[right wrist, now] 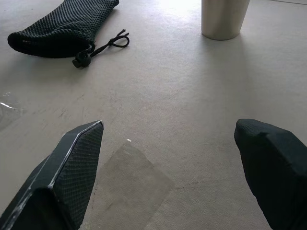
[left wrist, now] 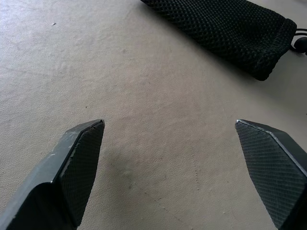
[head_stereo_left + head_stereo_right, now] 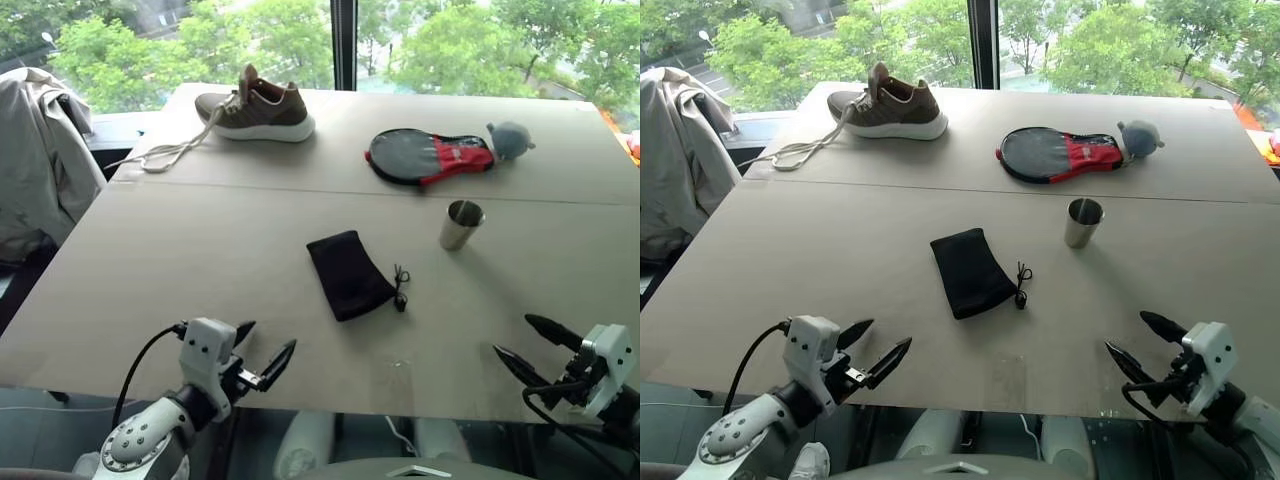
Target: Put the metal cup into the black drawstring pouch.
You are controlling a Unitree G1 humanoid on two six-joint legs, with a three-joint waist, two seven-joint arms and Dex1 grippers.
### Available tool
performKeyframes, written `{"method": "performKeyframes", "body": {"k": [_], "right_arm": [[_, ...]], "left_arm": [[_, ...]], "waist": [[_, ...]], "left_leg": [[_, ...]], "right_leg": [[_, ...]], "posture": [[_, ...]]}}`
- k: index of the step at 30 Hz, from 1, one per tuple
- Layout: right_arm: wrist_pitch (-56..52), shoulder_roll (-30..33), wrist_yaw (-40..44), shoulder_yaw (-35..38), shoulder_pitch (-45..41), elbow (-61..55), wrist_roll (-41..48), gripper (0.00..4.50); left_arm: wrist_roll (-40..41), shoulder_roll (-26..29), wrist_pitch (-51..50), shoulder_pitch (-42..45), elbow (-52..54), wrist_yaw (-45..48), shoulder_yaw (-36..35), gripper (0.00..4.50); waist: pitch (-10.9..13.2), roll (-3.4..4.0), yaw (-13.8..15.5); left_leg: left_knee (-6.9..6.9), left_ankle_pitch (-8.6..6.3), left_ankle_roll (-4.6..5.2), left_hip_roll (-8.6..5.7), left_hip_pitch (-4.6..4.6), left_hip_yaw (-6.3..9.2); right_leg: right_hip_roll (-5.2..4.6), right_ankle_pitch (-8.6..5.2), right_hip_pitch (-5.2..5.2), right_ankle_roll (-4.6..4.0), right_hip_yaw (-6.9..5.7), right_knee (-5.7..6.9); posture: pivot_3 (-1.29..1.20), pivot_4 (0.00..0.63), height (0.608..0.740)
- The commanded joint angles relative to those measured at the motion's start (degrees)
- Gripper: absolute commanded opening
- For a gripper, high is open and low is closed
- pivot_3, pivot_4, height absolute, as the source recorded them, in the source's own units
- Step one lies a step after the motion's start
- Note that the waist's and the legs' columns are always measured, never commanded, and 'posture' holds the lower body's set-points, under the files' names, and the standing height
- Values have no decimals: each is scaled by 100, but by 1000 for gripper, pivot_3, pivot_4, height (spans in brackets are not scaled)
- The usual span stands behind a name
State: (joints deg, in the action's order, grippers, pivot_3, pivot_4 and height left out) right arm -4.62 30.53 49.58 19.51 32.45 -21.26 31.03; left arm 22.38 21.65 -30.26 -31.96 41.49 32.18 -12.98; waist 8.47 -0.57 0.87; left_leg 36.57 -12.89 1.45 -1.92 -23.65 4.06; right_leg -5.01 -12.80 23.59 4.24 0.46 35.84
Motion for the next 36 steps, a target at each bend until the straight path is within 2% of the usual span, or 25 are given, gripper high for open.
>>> {"method": "performKeyframes", "body": {"k": [1,5,17,25,31,36], "right_arm": [[223,-14,174,28,64,-25,2,4441],[464,-145,236,-85,107,9,-142,4441],[866,-259,363,-170,167,153,-306,4441],[1202,-204,807,-300,356,57,-222,4441],[1134,-51,1485,-542,693,-444,321,4441],[1003,-12,1441,-698,821,-847,439,4441]], "left_arm": [[-35,28,521,-176,-137,152,-130,4500],[-81,65,806,-207,-263,163,-125,4500],[-122,208,1099,-212,-346,205,84,4500],[-289,354,1369,-157,-503,316,271,4500],[-548,534,1493,16,-345,414,712,4500],[-913,711,1499,583,-315,340,1210,4500]], "waist": [[0,0,-2],[1,-2,-4],[0,-3,-3],[0,-3,-2],[-1,-2,-2],[-4,-6,1]], "left_leg": [[0,1,1,0,0,0],[-1,13,22,1,2,-7],[1,-1,-1,3,3,-12],[1,0,0,4,6,-16],[1,-1,0,5,8,-19],[1,-1,-1,9,14,-22]], "right_leg": [[0,0,0,0,0,0],[1,0,0,0,4,0],[0,0,0,1,8,0],[3,0,0,1,10,1],[2,1,-1,1,15,1],[4,1,-4,2,17,4]], "posture": [[0,150,740],[0,150,740],[0,150,740],[0,150,740],[0,150,740],[0,150,740]]}}
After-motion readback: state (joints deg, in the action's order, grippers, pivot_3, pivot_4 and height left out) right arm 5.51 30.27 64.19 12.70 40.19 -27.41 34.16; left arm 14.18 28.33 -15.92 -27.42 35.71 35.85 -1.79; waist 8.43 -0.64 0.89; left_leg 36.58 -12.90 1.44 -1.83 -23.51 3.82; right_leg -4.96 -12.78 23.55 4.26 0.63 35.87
